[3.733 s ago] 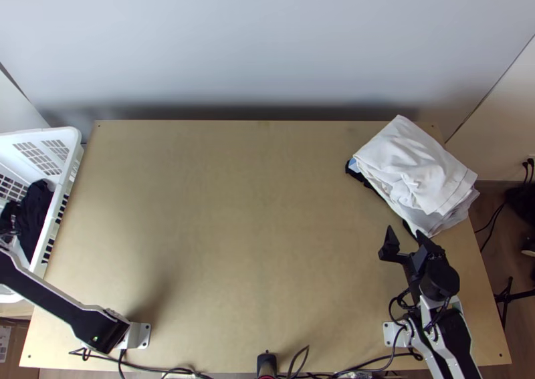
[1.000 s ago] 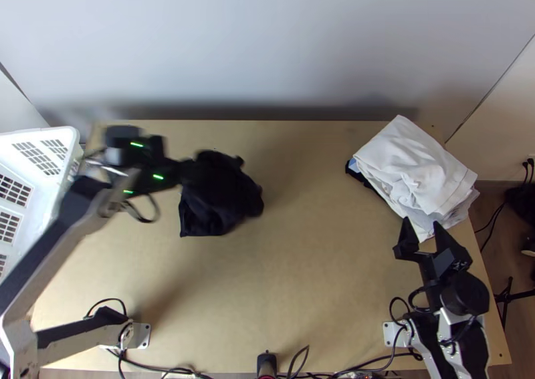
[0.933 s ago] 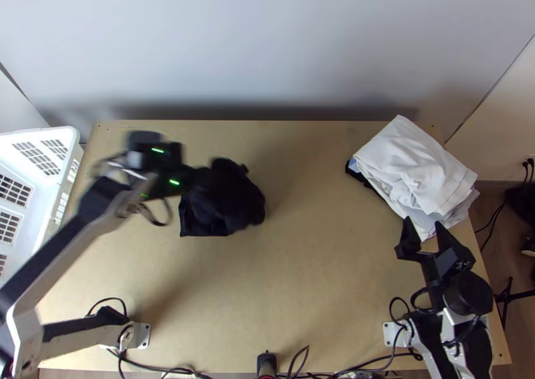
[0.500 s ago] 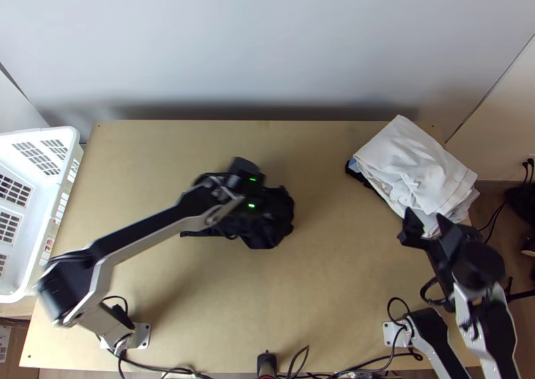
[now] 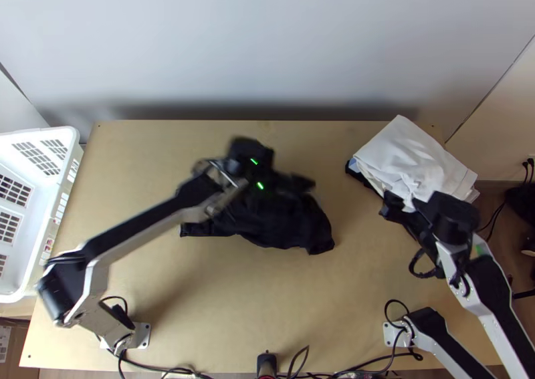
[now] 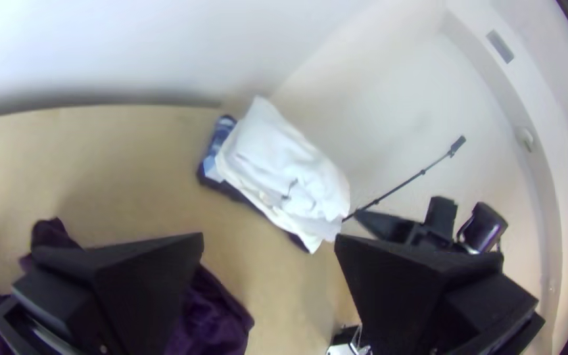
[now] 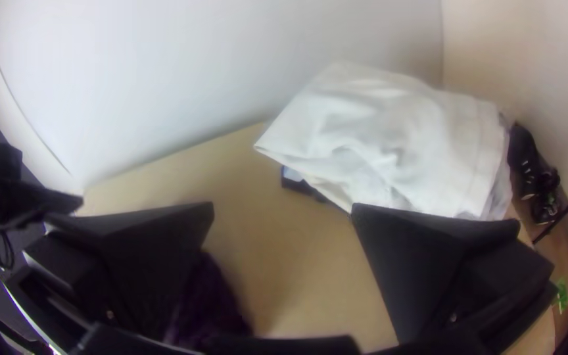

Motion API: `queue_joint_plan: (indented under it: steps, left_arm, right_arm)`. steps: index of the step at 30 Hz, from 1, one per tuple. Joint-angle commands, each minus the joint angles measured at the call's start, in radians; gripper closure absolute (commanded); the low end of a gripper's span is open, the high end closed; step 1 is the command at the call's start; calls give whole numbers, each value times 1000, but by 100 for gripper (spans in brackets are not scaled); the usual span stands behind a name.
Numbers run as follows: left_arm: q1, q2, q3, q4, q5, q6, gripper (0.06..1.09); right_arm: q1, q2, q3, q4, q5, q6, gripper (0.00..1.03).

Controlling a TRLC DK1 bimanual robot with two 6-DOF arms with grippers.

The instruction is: Fold the t-shirt

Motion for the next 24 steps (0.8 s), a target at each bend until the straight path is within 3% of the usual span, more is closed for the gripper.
queue_joint_plan:
  steps: [1, 4, 8, 11, 14, 18, 24]
  left_arm:
    - [204, -114, 115, -195, 12, 66, 10]
    - [336, -109, 83, -343, 14, 137, 10]
    - [444, -155, -28, -383, 9, 262, 10]
    - [476, -190, -91, -361, -20, 276, 10]
    - [485, -221, -121, -347, -40, 273, 10]
    - [487, -262, -151, -344, -45, 265, 10]
    - [516, -276, -192, -323, -46, 259, 10]
  right_arm:
    - [117, 186, 42, 6, -63, 53, 5]
    - [193, 324, 80, 18, -92, 119, 5]
    - [285, 452, 102, 123, -97, 129, 5]
    - [293, 571, 91, 227, -112, 100, 5]
    - [261, 686, 106, 276, -187, 94, 5]
    - [253, 742, 126, 276, -289, 120, 5]
    - [331, 768, 232, 222, -292, 125, 7]
